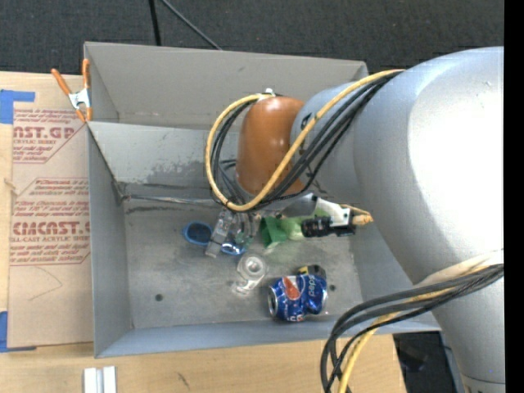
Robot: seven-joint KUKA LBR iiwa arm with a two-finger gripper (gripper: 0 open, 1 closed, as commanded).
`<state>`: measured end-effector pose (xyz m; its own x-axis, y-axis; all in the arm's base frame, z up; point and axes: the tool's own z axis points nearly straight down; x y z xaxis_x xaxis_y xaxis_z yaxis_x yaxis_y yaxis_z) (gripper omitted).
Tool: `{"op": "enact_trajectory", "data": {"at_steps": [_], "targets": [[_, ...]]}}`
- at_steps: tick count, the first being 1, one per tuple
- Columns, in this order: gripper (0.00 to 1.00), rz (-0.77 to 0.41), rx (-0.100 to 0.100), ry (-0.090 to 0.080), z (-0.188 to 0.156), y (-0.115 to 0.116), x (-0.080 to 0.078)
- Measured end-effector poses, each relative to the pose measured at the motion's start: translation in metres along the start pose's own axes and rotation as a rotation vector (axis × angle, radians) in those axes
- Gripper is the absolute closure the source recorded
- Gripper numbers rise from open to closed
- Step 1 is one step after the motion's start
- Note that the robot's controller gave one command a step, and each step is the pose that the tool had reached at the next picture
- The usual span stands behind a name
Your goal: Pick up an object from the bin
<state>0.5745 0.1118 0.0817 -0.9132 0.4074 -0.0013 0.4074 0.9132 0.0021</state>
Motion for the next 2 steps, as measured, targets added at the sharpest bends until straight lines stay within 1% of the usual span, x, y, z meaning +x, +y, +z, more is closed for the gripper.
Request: {"op": "enact_trajectory", "data": {"at_steps": [1, 2], "targets": [[1.00, 0.000, 0.000, 0.000, -0.013, 0.001, 0.000], [1.00, -0.002, -0.002, -0.002, -0.057, 0.002, -0.001]]}}
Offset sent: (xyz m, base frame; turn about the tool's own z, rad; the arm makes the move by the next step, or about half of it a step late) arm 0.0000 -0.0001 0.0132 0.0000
